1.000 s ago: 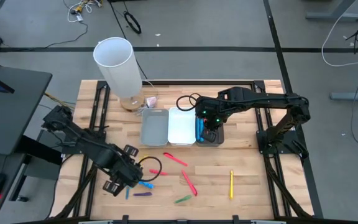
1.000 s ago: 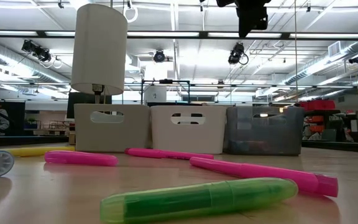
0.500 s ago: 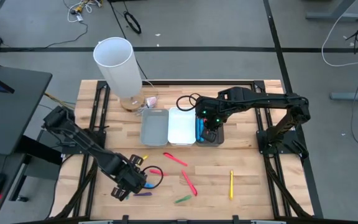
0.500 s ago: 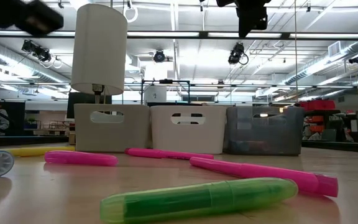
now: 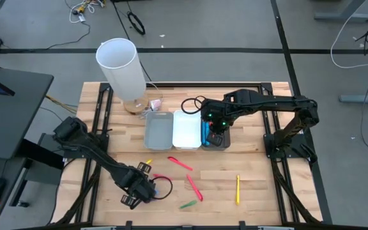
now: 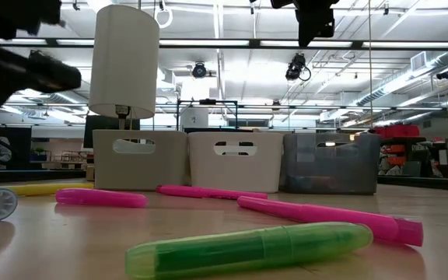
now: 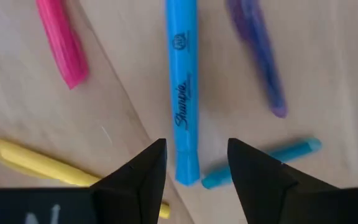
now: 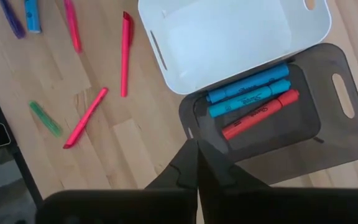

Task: Pick & Place Markers
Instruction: Put the blue marker pen into the black bin

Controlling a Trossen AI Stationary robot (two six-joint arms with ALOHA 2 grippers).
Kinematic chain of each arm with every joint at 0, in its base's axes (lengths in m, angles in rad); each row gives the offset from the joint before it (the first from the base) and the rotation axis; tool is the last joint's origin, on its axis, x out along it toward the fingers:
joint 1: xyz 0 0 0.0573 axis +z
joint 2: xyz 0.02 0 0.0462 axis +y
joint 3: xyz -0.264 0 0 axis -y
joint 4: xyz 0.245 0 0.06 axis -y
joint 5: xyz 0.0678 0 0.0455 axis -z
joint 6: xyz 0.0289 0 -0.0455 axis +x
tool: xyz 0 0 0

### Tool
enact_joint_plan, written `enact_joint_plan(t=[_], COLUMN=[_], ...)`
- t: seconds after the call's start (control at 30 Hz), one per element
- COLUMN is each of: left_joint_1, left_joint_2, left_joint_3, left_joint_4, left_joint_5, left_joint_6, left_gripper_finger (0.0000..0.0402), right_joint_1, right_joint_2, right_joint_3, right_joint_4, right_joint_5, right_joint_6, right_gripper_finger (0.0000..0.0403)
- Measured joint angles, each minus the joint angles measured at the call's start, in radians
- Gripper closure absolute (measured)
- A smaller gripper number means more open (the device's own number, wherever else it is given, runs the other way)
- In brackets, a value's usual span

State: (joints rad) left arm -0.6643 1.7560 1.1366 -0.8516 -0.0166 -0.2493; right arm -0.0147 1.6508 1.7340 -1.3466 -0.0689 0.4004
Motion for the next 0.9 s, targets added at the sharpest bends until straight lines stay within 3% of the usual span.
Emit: enact_joint_plan(t=[0.53, 0.9], left_joint_1=[0.005, 0.006], left_joint_2=[0.124, 0.123], left_joint_3=[0.005, 0.003], left_joint_4=[0.084, 0.09], left_joint_5=[0.019, 0.035], left_joint_6=[-0.001, -0.034], left_gripper_finger=[0.0226, 0.0309], right_joint_1=[0.018, 0.033], right_joint_2=[0.0, 0.0], right_joint_3=[0.0, 0.0], right_joint_4=[-0.001, 0.0], right_joint_5=[0.0, 0.0], right_joint_6=[-0.003, -0.008], right_gripper_finger=[0.0401, 0.0401])
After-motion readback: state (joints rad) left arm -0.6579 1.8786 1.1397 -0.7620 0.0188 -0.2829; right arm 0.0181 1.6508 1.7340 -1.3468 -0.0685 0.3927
